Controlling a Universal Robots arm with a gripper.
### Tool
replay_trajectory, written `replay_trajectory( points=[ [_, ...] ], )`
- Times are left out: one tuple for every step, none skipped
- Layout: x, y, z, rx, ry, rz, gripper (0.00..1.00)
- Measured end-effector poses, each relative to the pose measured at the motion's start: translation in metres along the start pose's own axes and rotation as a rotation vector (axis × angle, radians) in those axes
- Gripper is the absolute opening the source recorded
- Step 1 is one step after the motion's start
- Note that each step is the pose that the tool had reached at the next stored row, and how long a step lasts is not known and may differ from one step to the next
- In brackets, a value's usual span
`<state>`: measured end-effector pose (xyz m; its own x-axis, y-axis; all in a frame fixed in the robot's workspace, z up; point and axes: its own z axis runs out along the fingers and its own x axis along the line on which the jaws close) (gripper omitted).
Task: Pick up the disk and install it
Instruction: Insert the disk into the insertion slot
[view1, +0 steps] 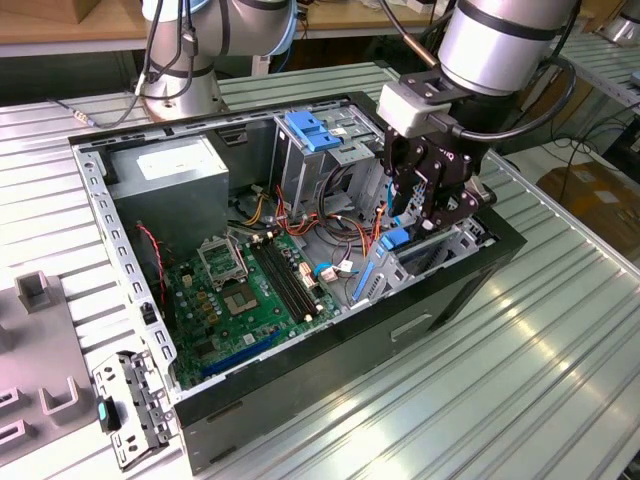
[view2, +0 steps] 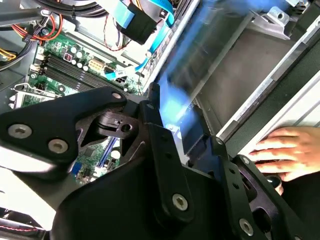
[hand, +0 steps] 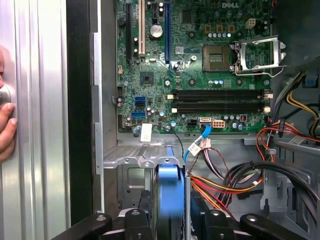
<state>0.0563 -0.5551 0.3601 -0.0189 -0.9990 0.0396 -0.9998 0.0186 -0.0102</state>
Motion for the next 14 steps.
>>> replay_trajectory(
  points=[
    [0.0,0.0,0.0,0.0,0.0,0.0,0.45],
    [0.0,0.0,0.0,0.0,-0.0001,0.0,0.45],
    [0.0,0.0,0.0,0.0,0.0,0.0,0.45],
    [0.0,0.0,0.0,0.0,0.0,0.0,0.45],
    [0.0,0.0,0.0,0.0,0.0,0.0,0.45],
    [0.0,0.0,0.0,0.0,0.0001,0.0,0.45],
    [0.0,0.0,0.0,0.0,0.0001,0.0,0.45],
    [0.0,0.0,0.0,0.0,0.0001,0.0,0.43],
    [0.0,0.0,0.0,0.0,0.0,0.0,0.36],
    [0.0,0.0,0.0,0.0,0.0001,0.0,0.3],
    [0.0,0.0,0.0,0.0,0.0002,0.0,0.18],
    [0.0,0.0,0.0,0.0,0.0001,0.0,0.12],
    [0.0,0.0,0.0,0.0001,0.0001,0.0,0.11],
    [0.0,0.0,0.0,0.0,0.0002,0.0,0.11]
  ],
)
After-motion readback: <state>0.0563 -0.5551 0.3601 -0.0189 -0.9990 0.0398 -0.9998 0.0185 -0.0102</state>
